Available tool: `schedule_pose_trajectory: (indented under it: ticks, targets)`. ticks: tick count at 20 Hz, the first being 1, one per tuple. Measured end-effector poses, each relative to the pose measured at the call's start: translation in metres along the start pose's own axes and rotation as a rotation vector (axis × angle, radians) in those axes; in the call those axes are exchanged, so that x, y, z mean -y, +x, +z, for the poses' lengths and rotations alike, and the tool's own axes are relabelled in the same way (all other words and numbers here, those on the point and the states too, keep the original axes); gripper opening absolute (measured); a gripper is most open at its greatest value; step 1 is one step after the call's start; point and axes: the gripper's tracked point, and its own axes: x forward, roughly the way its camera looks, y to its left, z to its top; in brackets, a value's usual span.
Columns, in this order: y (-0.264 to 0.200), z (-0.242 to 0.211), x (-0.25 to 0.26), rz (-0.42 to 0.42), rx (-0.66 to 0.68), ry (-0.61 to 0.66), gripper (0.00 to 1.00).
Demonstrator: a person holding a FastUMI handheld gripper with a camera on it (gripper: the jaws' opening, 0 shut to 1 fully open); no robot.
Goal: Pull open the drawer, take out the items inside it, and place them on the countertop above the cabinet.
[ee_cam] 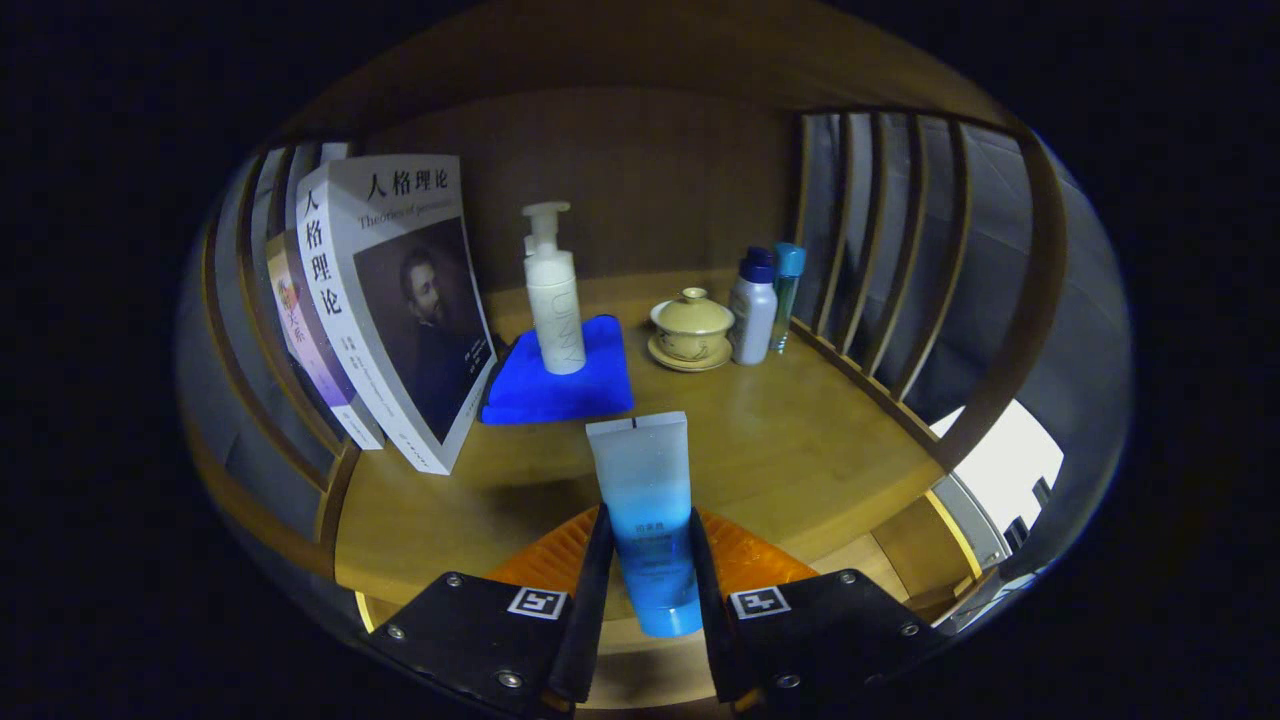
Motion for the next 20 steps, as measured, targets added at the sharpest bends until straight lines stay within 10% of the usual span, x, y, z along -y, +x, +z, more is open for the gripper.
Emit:
schedule_pose_trajectory:
  ticks: [11,15,20]
  targets:
    - [0.030,-0.015,-0.003,0.068,-0.014,-0.030,0.53]
    - [0.010,-0.006,-0.004,0.121,0.041,0.021,0.90]
    - [-0.040,0.010,0.004,0.154,0.210,-0.003,0.94]
